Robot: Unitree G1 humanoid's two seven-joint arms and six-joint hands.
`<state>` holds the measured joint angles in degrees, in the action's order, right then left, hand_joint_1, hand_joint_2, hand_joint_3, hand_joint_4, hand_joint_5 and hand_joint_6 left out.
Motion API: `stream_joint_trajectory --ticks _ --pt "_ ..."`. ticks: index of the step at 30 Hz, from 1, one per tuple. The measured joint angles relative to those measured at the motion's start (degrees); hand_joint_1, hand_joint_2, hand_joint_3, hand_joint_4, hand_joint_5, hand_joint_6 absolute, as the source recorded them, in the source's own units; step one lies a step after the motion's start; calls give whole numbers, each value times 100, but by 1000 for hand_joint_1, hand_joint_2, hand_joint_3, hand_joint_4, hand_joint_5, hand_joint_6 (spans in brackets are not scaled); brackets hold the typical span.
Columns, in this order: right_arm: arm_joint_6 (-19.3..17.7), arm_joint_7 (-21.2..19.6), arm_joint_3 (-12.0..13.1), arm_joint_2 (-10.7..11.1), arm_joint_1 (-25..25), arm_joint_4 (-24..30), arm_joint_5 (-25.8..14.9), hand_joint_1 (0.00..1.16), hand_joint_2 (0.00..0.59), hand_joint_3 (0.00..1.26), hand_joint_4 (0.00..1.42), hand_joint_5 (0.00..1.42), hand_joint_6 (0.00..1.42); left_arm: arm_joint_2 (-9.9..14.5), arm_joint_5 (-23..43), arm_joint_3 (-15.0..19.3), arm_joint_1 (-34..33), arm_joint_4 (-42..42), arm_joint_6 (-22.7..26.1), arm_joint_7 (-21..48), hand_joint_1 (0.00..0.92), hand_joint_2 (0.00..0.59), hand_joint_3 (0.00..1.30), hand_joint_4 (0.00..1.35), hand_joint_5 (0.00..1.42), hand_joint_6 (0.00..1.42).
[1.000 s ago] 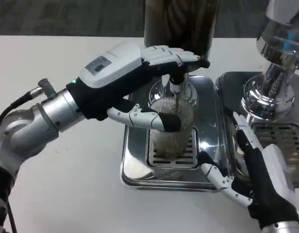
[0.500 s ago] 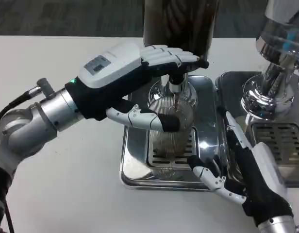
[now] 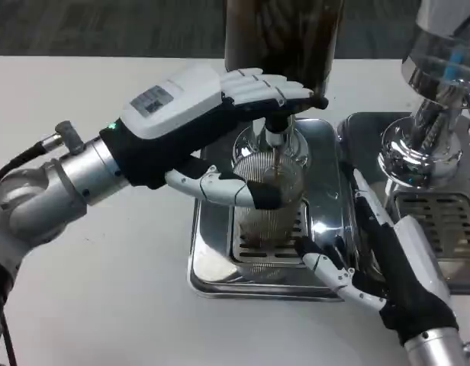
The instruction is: Grasp the cup under the faucet to collect the drink, then remove the cup.
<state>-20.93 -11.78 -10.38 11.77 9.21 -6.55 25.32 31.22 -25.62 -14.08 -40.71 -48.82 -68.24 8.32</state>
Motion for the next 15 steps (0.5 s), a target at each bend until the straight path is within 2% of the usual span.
stream_joint_trajectory --ticks 15 --pt "-42 119 8 -2 -311 -276 -138 432 242 0 0 0 2 29 -107 -16 0 40 1 -122 0 89 227 177 150 69"
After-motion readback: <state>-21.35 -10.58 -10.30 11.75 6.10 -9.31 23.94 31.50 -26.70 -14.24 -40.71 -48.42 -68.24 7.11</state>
